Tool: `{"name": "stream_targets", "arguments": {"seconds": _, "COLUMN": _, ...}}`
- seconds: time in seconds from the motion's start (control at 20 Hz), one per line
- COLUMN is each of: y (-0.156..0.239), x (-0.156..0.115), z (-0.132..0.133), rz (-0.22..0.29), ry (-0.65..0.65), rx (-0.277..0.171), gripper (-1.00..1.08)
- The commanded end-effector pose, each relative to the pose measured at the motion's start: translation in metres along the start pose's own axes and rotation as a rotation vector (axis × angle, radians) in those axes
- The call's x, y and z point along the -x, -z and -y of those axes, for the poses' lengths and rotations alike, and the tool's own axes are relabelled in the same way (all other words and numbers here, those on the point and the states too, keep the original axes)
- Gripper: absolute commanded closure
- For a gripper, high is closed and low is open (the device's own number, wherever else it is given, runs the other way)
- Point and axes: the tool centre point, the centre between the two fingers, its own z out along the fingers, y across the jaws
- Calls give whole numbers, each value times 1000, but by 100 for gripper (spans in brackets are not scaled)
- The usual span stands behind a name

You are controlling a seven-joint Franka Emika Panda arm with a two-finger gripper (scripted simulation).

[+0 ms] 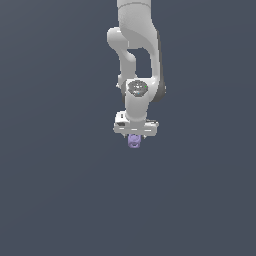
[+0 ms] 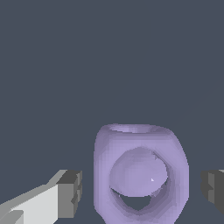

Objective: Pick up the object and move it to a goal position.

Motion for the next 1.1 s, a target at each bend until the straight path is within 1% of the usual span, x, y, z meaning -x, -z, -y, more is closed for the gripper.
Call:
{"name": "stream_targets", "arguments": {"seconds": 0.0, "y": -12, "x": 1, "z": 0, "rz": 0, "ry": 0, "rx": 0, "gripper": -92}}
{"name": "stream_targets", "arguments": {"seconds": 0.35, "y": -26, "x": 0, "z": 0, "rz": 0, "ry": -1, "rx": 0, "gripper": -92}}
{"name": "stream_targets", "arguments": {"seconds": 0.4, "y": -26, "x": 0, "z": 0, "rz": 0, "ry": -1, "rx": 0, "gripper": 108}}
{"name": "stream_targets", "arguments": {"seconds": 1.05, "y": -24, "x": -2, "z": -1, "rz": -7, "ry": 2, "rx": -2, "gripper": 108}}
